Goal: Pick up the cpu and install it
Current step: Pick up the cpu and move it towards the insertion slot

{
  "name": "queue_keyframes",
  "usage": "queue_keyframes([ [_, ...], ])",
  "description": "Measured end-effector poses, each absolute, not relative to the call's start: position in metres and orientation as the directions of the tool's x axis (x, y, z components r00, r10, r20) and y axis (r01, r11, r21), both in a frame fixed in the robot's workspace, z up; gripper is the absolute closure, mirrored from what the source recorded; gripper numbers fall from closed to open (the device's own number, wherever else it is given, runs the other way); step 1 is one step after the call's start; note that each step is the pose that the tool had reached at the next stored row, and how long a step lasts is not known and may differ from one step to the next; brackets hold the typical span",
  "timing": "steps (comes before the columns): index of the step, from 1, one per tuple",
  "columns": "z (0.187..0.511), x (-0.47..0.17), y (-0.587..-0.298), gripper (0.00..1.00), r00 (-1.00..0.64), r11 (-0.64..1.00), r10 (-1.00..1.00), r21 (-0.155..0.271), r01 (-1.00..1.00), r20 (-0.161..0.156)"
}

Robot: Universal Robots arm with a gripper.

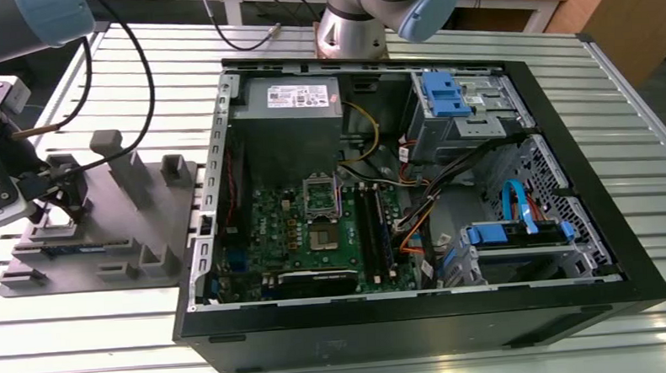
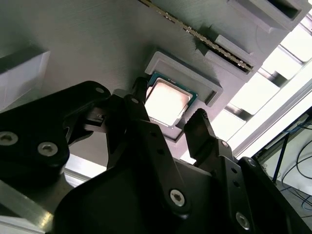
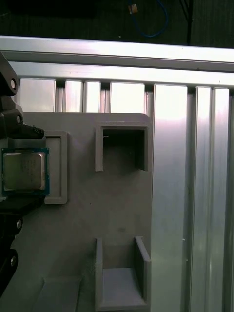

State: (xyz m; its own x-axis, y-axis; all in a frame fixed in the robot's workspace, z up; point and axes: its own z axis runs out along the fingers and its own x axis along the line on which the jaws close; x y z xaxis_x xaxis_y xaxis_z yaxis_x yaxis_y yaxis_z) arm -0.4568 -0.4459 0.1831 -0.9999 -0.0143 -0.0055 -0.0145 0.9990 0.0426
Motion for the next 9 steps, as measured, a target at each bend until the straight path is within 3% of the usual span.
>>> queue_keyframes([
  [7,0.1831,-0.4567,-0.4459,0.42,-1.000,0.999,-0.014,0.043,-0.015,-0.005],
  [9,0.1832,-0.4567,-0.4459,0.50,-1.000,0.999,-0.014,0.042,-0.015,-0.005],
])
